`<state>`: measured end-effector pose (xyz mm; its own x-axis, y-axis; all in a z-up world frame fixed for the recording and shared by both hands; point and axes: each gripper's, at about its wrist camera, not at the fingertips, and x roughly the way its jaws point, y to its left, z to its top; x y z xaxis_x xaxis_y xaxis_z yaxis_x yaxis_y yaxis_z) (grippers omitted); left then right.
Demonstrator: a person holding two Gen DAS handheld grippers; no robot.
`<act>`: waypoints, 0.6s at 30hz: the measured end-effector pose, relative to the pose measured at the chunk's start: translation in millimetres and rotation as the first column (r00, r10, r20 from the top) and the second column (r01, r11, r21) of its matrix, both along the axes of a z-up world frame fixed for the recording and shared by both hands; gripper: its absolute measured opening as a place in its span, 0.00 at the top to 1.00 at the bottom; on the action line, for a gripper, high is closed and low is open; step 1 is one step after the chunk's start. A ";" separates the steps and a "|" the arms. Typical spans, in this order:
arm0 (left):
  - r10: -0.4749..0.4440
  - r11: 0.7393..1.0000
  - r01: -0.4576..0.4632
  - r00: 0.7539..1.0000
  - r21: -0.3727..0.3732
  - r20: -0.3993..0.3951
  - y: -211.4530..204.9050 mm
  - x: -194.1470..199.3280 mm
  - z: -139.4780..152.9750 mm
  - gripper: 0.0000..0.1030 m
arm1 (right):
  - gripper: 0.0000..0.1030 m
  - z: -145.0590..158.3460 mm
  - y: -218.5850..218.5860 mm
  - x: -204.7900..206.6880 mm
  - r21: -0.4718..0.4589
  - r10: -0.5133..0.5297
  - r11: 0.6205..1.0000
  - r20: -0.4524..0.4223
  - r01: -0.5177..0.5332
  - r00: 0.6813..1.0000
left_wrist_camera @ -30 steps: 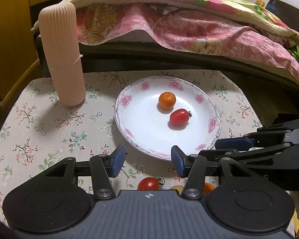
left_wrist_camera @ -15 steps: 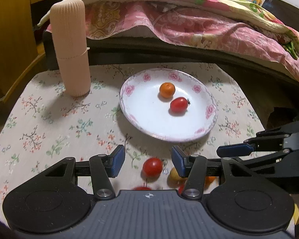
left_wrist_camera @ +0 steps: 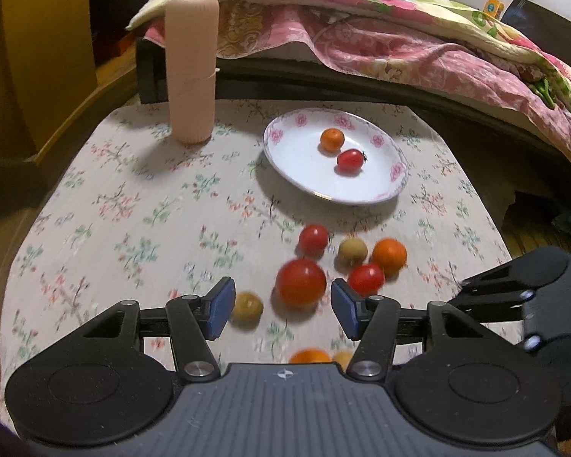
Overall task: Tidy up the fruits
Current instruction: 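Grasp a small brown fruit with the right tool while the left tool grasps an orange fruit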
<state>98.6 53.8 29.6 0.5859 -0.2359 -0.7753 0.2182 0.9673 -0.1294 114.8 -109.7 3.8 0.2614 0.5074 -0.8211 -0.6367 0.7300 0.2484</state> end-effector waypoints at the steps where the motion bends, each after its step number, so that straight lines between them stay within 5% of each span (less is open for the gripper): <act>1: -0.001 1.000 0.001 1.000 -0.001 -0.001 0.5 -4.1 0.9 0.38 | 0.64 -2.2 6.7 -5.6 -0.016 0.031 0.999 0.014 -0.031 0.999; 7: -0.008 1.000 0.008 1.000 -0.011 0.009 9.2 -17.6 3.1 0.35 | 0.64 -14.7 32.9 -17.8 -0.053 0.124 0.991 0.020 -0.123 0.992; 18: -0.022 1.000 0.022 0.999 -0.013 -0.024 14.3 -15.3 -7.7 0.35 | 0.64 -10.7 35.8 -10.6 -0.063 0.108 0.993 0.066 -0.104 0.992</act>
<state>83.3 68.2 22.0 0.5618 -0.2586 -0.7858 0.2359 0.9605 -0.1474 104.2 -73.9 -6.9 0.2658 0.4865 -0.8323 -0.7254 0.6696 0.1597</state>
